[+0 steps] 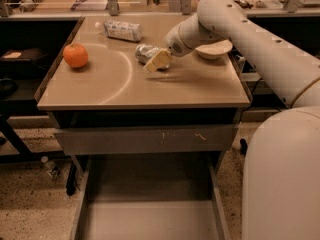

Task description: Place 7up can into middle drawer

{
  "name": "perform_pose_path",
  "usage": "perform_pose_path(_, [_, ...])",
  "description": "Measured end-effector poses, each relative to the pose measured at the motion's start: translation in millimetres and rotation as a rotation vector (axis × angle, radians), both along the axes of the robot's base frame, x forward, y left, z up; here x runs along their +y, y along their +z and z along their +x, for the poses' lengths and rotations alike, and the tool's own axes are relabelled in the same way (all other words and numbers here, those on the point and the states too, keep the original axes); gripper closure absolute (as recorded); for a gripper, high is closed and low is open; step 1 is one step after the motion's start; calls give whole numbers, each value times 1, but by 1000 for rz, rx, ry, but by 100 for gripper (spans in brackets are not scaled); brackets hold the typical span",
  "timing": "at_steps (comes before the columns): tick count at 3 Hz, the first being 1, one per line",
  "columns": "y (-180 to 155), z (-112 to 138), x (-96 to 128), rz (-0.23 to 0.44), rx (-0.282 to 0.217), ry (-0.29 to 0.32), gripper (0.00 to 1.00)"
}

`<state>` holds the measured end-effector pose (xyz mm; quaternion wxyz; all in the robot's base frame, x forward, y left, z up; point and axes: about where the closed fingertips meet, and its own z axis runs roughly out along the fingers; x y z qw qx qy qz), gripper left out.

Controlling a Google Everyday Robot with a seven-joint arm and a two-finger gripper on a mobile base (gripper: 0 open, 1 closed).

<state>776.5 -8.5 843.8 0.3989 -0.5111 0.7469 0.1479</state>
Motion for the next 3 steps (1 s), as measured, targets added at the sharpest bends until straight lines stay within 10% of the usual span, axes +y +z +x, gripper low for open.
perform_pose_path(3, [0,0,0,0,0,0,88])
